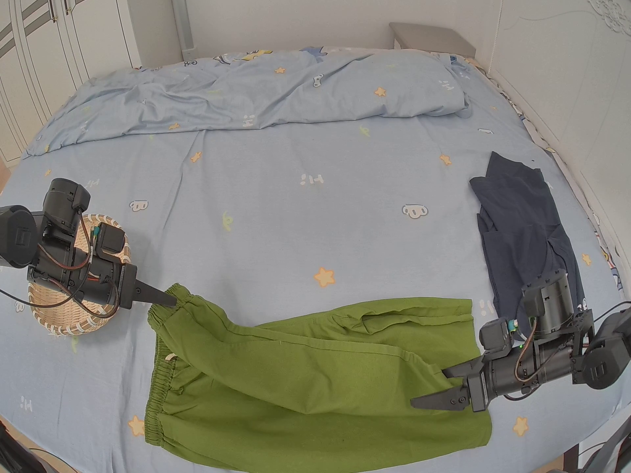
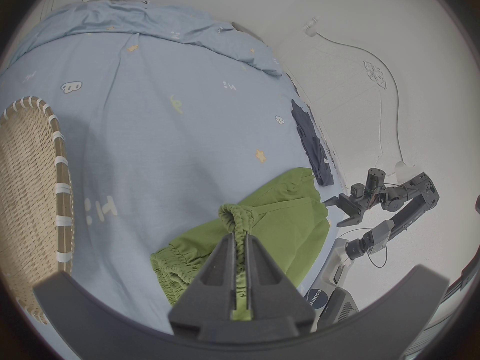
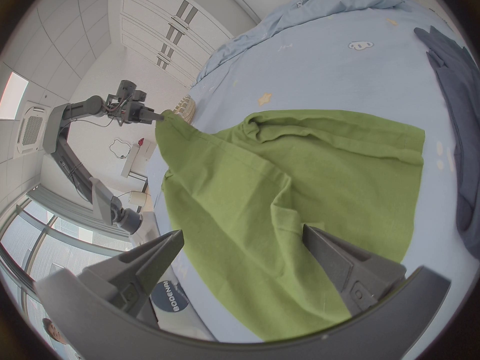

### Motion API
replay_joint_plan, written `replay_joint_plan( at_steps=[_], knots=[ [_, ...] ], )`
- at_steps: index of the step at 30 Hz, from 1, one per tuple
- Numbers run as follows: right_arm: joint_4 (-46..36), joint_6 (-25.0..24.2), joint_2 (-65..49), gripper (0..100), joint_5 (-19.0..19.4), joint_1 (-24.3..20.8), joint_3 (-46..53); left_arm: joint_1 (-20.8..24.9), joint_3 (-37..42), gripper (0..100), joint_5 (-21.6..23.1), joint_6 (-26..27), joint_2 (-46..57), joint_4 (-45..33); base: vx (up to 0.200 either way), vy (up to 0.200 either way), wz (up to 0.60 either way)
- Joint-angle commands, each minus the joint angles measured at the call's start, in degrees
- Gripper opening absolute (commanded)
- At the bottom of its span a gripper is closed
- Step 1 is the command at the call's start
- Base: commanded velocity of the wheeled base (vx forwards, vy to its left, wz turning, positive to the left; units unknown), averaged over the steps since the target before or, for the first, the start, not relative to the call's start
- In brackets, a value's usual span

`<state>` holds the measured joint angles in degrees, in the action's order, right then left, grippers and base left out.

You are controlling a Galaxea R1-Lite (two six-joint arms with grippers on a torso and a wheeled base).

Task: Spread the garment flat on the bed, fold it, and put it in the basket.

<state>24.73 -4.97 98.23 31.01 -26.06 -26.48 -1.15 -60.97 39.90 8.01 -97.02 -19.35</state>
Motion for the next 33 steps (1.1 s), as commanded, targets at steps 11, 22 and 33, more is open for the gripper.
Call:
replay_joint_plan(
  at_steps=[11,22,33],
  knots=[
    [-13.57,0.58,-15.97,100,-0.08,-2.06,10.13,1.94,0.06,0,-0.52,-0.01,-2.2,0.01,0.0,0.0,0.0],
    [-10.76,0.84,-17.99,100,-0.08,8.13,7.93,2.02,-0.12,0,-0.61,-0.1,-2.38,0.01,0.0,0.0,0.0],
    [-9.62,0.93,-0.59,100,0.1,19.03,-2.7,1.32,-0.82,0,-0.52,-0.45,-2.38,0.36,0.0,0.0,0.0]
  ],
)
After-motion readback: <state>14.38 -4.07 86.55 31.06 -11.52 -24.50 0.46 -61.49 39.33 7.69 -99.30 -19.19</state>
